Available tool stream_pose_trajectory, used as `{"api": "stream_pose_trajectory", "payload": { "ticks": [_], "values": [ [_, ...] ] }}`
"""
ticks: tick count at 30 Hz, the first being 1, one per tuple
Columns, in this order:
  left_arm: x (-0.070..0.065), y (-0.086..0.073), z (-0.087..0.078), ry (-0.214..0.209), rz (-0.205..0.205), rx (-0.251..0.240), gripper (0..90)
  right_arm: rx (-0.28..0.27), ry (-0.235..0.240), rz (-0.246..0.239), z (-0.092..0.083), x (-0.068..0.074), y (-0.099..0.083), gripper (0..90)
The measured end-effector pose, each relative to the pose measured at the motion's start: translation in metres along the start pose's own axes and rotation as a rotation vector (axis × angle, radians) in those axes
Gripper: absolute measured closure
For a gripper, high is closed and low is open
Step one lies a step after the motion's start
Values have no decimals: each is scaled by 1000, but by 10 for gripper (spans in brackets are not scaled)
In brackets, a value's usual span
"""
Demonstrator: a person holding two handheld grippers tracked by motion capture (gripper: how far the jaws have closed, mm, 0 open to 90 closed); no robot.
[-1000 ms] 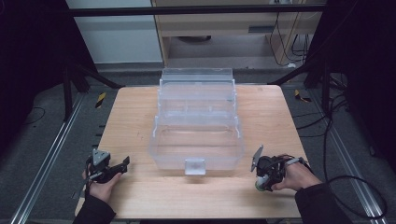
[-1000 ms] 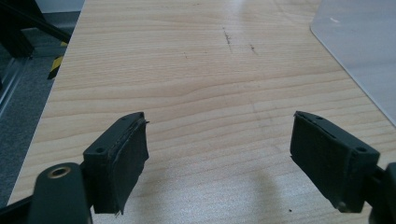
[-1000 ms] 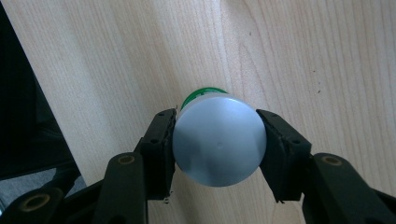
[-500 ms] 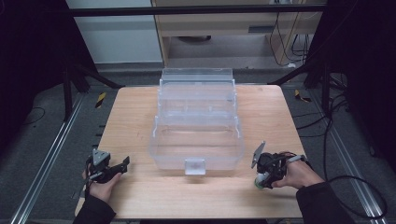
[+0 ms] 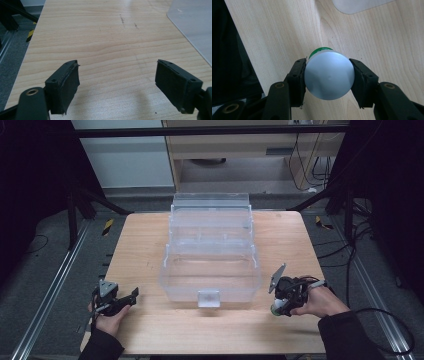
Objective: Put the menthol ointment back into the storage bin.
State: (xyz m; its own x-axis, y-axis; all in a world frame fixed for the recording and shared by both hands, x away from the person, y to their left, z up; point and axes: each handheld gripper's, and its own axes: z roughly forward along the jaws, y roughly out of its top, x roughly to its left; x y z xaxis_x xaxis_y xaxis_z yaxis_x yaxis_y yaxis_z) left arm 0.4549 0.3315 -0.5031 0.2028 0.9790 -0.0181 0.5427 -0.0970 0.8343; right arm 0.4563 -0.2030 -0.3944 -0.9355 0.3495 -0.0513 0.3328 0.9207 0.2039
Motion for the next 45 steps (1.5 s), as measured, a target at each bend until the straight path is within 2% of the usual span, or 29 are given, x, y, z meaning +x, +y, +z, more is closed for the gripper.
{"api": "stream_pose_trajectory", "payload": {
  "ticks": [13, 26, 45],
  "values": [
    [0, 0, 0, -5, 6, 0, 188, -17, -7, 16, -15, -1, 3, 503],
    [-1, 0, 0, -6, 8, 2, 189, -33, -13, 4, -43, -4, 18, 503],
    [-1, 0, 1, -7, 11, 2, 189, -49, 6, -49, -72, -10, 45, 503]
  ]
}}
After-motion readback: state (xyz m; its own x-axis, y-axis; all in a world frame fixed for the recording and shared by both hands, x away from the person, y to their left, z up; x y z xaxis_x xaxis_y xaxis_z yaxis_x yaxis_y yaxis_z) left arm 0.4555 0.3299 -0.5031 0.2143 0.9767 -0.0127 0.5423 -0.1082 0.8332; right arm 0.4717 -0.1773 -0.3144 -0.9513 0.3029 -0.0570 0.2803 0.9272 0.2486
